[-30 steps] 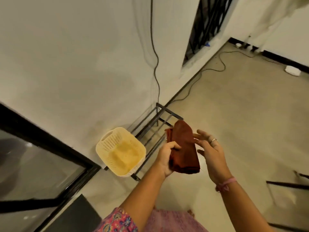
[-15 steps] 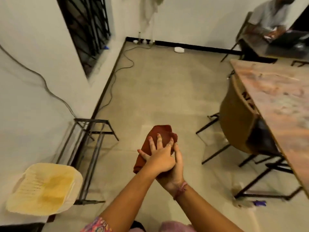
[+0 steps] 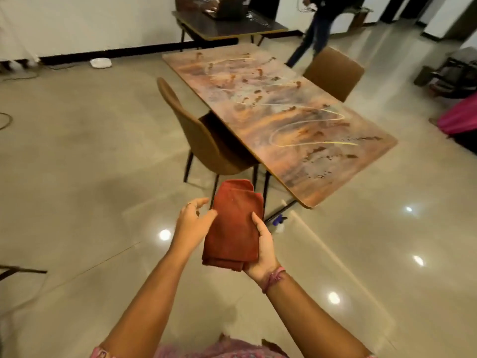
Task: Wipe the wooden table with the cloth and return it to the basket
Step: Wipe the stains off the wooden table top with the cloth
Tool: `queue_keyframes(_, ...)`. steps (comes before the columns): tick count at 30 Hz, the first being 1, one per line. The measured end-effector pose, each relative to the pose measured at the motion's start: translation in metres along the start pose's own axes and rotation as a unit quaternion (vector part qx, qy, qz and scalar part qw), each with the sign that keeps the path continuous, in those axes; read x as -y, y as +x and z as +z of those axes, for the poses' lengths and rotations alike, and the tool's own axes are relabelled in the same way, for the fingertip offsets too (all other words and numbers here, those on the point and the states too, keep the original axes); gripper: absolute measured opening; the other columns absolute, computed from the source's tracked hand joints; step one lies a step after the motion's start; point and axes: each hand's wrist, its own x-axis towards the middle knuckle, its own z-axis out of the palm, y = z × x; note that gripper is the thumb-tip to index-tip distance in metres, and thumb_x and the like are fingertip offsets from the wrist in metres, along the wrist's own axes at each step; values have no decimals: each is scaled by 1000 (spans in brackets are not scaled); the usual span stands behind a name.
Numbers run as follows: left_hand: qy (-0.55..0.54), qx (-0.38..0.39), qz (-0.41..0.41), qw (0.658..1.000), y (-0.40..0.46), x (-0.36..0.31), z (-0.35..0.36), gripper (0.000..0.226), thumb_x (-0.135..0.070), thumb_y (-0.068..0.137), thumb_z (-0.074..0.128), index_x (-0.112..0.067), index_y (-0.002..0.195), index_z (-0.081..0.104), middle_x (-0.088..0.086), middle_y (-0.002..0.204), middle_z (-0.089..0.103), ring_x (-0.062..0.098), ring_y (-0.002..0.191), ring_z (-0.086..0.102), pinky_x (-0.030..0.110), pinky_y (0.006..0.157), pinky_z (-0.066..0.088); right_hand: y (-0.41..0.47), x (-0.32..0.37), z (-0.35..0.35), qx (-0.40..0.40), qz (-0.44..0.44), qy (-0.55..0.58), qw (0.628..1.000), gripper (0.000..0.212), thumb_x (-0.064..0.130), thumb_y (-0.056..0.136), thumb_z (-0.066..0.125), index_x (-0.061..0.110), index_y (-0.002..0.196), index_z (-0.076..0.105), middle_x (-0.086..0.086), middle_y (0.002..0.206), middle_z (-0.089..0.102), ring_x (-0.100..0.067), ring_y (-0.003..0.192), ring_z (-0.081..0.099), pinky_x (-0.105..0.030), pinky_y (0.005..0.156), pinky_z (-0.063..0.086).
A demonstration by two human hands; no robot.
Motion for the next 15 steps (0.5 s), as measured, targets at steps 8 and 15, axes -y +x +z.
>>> queue_keyframes(8, -14, 187, -57, 980, 5, -36, 95, 24, -18, 93, 56, -17, 117, 61, 0, 113, 65, 7, 90, 62, 21, 71, 44, -25, 86, -67, -77, -111, 45, 990, 51, 45, 88, 62, 14, 129, 55, -18, 120, 66, -38, 105, 66, -55, 80, 55)
queue_keyframes(15, -42, 203, -116, 971, 47, -49, 138, 15, -20, 94, 55, -22, 106, 63, -4, 106, 68, 14, 99, 65, 32, 87, 46, -10, 143, -107, -156, -145, 82, 974, 53, 51, 90, 56, 8, 121, 61, -18, 117, 68, -36, 104, 67, -51, 84, 54)
